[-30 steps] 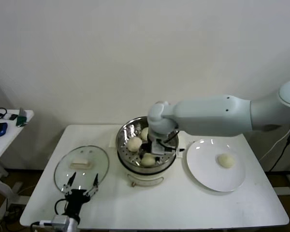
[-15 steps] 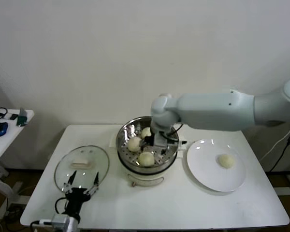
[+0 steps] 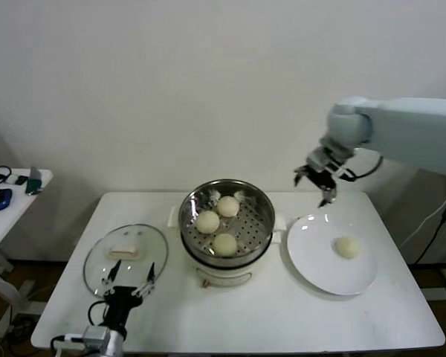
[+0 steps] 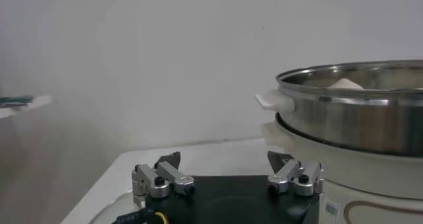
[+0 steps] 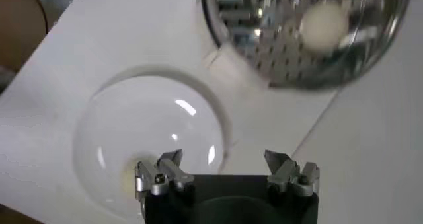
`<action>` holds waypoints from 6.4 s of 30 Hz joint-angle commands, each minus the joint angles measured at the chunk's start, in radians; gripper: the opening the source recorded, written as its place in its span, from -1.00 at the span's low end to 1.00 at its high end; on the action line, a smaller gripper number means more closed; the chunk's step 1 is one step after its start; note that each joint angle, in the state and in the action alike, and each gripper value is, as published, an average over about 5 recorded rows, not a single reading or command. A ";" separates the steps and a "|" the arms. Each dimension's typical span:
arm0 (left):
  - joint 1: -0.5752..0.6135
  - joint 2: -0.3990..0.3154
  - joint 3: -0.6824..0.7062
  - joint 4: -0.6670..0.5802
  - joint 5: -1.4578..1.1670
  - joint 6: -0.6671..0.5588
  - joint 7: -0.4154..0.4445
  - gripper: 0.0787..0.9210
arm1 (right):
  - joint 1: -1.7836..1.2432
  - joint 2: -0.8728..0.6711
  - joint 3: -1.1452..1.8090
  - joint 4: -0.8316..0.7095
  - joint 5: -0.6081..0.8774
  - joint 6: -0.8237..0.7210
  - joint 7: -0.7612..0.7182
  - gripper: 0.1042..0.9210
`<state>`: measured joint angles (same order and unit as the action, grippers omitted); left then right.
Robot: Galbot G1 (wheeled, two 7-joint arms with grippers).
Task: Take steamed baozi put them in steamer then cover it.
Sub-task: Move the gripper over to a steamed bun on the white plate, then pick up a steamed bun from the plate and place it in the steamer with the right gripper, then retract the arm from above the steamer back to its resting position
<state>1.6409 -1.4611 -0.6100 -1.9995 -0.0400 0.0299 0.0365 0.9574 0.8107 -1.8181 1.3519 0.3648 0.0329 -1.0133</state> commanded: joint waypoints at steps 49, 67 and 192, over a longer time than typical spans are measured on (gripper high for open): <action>0.014 -0.009 -0.012 0.003 0.022 0.012 -0.001 0.77 | -0.299 -0.092 0.279 -0.232 -0.011 -0.143 0.019 0.37; 0.015 0.003 -0.002 -0.006 0.017 0.014 0.000 0.77 | 0.073 0.159 0.190 0.221 0.500 -0.410 0.118 0.36; -0.418 0.219 -0.010 0.689 1.481 -0.115 -0.369 0.77 | -2.678 0.322 2.414 0.396 0.155 0.301 0.851 0.76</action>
<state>1.3262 -1.2454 -0.6271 -1.4370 1.3523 -0.0853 -0.3056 -1.6943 1.1062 0.5898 1.7415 0.5266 0.3174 -0.1641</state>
